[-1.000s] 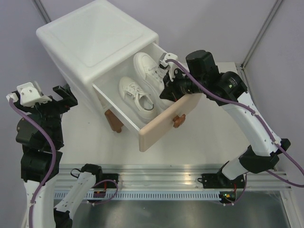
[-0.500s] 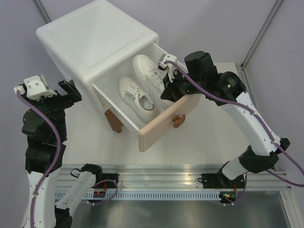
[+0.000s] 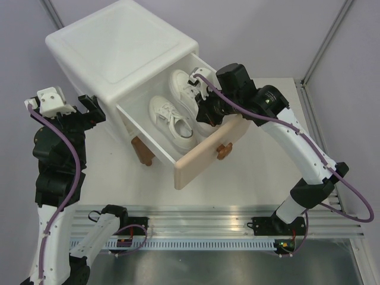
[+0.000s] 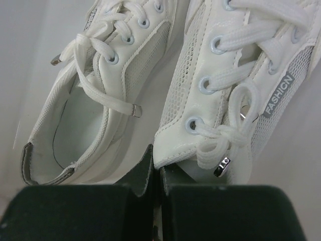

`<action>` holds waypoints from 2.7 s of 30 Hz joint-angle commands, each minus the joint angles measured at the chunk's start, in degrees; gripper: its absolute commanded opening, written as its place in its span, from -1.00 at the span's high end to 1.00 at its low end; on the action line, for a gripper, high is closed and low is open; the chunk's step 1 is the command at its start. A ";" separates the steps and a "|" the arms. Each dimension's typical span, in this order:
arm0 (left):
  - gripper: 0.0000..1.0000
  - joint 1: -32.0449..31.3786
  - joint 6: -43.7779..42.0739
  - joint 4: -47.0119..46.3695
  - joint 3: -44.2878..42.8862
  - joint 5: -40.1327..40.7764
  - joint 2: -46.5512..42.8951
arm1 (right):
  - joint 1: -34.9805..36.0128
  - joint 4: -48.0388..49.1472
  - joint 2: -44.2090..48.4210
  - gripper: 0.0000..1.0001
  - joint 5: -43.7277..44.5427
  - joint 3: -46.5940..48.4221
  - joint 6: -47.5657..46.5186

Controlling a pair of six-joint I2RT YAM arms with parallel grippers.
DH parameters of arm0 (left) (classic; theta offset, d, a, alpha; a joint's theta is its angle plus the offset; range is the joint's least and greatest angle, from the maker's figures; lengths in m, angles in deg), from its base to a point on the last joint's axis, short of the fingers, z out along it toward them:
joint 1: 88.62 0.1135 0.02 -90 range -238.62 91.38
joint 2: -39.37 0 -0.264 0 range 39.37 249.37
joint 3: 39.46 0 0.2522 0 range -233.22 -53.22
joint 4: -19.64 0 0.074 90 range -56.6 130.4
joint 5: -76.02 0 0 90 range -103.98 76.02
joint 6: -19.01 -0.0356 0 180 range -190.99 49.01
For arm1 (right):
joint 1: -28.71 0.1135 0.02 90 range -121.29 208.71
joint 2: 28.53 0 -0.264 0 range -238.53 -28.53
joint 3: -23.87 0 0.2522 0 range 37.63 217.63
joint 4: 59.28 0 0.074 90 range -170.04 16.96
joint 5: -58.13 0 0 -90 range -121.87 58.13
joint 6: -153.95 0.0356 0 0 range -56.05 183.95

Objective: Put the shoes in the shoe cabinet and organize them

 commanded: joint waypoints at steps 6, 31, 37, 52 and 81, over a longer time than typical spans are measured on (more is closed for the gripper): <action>-0.99 -0.33 0.67 -1.56 -0.70 -1.97 0.79 | 1.77 4.78 -1.21 0.99 3.12 4.02 -1.23; -0.99 -0.33 -1.70 -0.60 -2.54 -1.97 2.81 | 6.00 0.39 -3.06 0.99 17.53 4.20 -4.39; -0.99 -0.33 -1.35 -0.60 -2.20 -2.14 2.64 | 6.78 1.70 -3.58 0.99 17.97 6.83 -4.57; -0.99 -0.33 -2.23 -0.77 -1.40 -2.41 2.81 | 11.18 1.44 -4.29 0.99 29.82 8.68 -7.12; -0.99 -0.33 -2.06 -1.03 -0.35 -3.02 2.63 | 11.80 -5.59 -5.25 0.99 28.95 7.45 -3.17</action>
